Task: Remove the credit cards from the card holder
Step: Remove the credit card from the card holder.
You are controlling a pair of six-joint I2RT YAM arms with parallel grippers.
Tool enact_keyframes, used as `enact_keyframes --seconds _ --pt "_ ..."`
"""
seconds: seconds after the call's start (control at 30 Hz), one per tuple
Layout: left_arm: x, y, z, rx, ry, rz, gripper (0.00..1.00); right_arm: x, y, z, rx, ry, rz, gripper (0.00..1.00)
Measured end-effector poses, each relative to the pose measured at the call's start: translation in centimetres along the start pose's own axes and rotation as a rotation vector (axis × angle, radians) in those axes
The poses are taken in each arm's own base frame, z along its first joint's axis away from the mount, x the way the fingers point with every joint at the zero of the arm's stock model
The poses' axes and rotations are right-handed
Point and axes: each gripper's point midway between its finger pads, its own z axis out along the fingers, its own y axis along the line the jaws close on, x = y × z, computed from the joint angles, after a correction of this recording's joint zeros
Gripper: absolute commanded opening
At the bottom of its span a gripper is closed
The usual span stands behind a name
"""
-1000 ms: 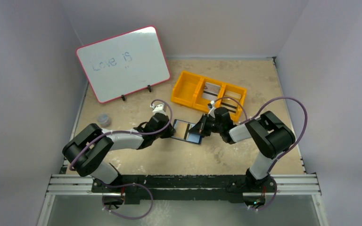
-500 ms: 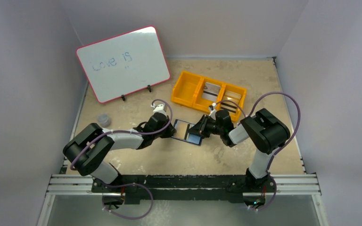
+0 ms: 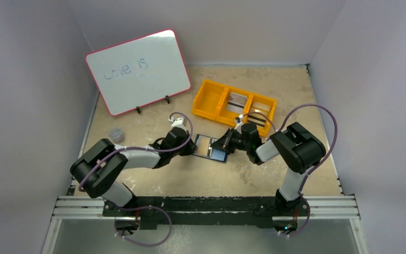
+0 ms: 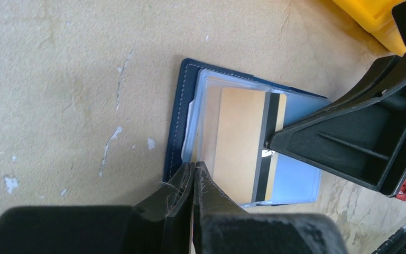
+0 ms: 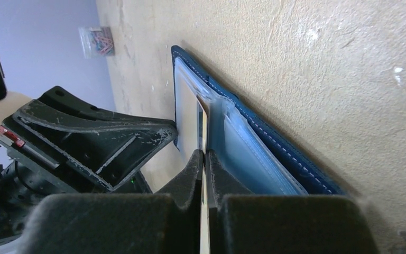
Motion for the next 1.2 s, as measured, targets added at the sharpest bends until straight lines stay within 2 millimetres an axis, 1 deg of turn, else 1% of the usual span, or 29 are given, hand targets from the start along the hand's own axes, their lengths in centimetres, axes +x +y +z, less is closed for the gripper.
enact_keyframes --seconds 0.13,0.3,0.5,0.63,0.7,0.83,0.93,1.03,1.1,1.13,1.17,1.2 --pt "0.0 0.6 -0.4 -0.021 -0.015 -0.023 0.00 0.0 0.2 -0.3 0.010 0.003 0.000 0.00" --pt "-0.1 1.6 -0.9 -0.066 -0.033 -0.050 0.00 0.0 0.9 -1.5 0.025 -0.004 -0.032 0.00" --pt "-0.2 1.9 -1.1 -0.086 -0.042 -0.069 0.00 -0.1 0.2 -2.9 0.099 -0.019 -0.063 0.00" --pt "-0.4 2.4 -1.3 -0.113 -0.057 -0.075 0.00 -0.9 0.4 -4.5 0.136 -0.050 -0.120 0.00" --pt "-0.5 2.7 -1.6 -0.128 -0.062 -0.079 0.00 -1.7 0.9 -5.4 0.158 -0.071 -0.172 0.00" --pt "-0.4 2.9 -1.8 -0.132 -0.061 -0.077 0.00 -4.1 3.8 -7.3 0.165 -0.138 -0.320 0.00" --pt "-0.3 2.8 -1.9 -0.126 -0.054 -0.068 0.00 -7.1 6.6 -9.2 0.202 -0.234 -0.464 0.00" --pt "-0.2 2.8 -1.9 -0.123 -0.041 -0.061 0.00 -10.5 9.4 -12.1 0.260 -0.376 -0.634 0.00" --pt "-0.1 2.7 -1.9 -0.123 -0.027 -0.052 0.00 -13.3 11.3 -14.7 0.320 -0.491 -0.750 0.00" --pt "-0.1 2.7 -2.0 -0.124 -0.022 -0.044 0.02 -14.4 12.0 -15.7 0.350 -0.535 -0.790 0.00" --pt "-0.1 2.7 -2.0 -0.126 -0.016 -0.039 0.06 -15.9 13.0 -16.9 0.389 -0.573 -0.856 0.00" --pt "-0.1 2.6 -2.0 -0.127 -0.011 -0.034 0.12 -17.5 13.2 -18.1 0.434 -0.609 -0.886 0.00"
